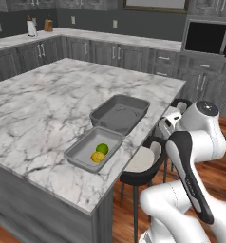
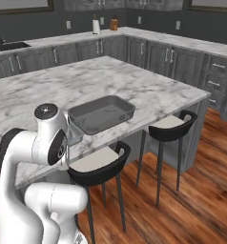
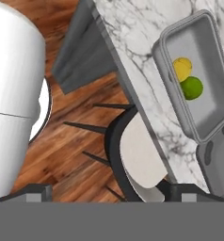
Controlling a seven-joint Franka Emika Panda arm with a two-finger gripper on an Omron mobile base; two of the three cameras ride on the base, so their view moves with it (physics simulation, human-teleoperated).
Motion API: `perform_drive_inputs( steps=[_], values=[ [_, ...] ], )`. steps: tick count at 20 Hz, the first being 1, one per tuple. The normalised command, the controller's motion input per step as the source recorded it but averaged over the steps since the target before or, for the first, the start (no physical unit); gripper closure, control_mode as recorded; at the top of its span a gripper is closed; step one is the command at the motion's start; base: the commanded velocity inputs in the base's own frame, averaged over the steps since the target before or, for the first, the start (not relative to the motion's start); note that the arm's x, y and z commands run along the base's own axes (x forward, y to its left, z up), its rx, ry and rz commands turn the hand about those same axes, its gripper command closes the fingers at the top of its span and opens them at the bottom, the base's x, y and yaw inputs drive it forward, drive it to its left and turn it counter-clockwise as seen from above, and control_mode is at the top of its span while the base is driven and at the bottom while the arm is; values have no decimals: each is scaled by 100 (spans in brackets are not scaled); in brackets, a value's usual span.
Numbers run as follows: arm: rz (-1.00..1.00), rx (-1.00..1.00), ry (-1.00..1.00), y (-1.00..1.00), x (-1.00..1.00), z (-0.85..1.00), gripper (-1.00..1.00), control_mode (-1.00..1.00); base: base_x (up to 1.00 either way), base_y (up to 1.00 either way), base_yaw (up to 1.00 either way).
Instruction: Place the cold items (lemon and lime) from the fridge in one tupperware on the dining counter. Place the warm items (hot dog and kebab skewer) in the stove area in another tupperware.
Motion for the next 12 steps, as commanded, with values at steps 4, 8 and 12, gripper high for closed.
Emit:
perform_drive_inputs(
  steps=[4, 8, 12],
  values=[
    [0, 0, 0, 0, 0, 0, -100, 100, -33, 0, 25],
    [0, 0, 0, 0, 0, 0, -100, 100, -58, -1, 46],
    [0, 0, 0, 0, 0, 0, -100, 100, -85, -5, 51]
  ],
)
